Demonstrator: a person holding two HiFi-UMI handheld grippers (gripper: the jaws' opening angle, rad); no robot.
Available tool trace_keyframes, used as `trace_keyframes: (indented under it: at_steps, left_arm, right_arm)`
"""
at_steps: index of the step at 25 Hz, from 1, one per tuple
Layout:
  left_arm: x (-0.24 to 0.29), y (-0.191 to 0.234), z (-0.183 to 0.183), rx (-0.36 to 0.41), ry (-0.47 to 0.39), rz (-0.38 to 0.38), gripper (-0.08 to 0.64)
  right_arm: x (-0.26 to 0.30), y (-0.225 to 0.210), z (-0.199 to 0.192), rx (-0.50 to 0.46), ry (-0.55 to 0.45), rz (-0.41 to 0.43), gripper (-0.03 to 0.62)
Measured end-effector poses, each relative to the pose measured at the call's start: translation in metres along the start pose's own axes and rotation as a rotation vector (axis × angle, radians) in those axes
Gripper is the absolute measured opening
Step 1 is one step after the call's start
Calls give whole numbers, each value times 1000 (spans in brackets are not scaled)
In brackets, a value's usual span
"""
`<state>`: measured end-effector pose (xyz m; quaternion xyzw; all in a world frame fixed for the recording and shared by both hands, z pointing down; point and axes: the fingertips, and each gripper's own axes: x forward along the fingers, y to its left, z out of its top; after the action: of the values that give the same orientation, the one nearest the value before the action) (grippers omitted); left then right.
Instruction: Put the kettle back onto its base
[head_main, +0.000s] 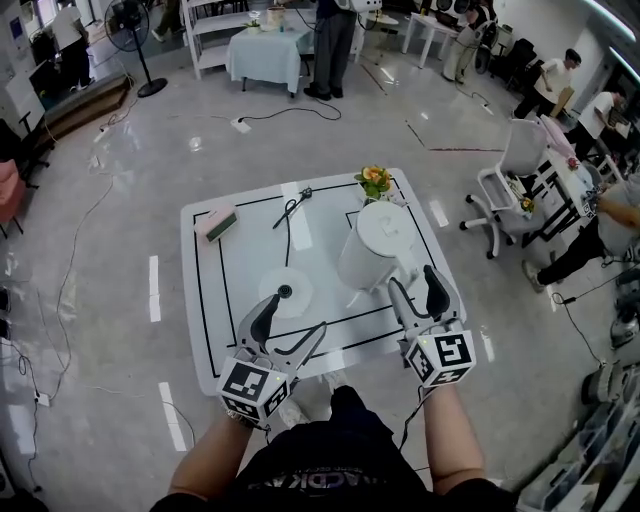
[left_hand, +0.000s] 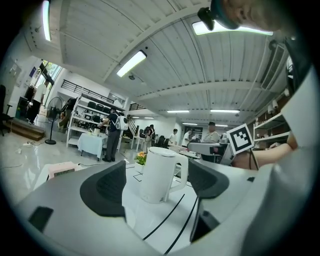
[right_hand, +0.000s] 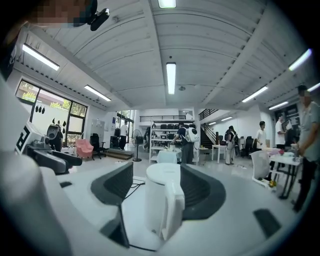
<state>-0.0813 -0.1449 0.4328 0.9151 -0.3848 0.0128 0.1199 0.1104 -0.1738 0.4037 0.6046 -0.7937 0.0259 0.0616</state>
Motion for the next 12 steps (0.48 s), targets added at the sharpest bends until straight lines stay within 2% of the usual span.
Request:
trace_keyframes:
  at_steps: [7, 12]
  left_arm:
    - [26, -2, -9, -14, 35, 10, 377]
    - [39, 0, -16, -17, 58, 16, 377]
  right_arm:
    - [24, -20, -34, 22, 79, 36, 278]
    - [34, -31, -55, 30, 113, 30, 278]
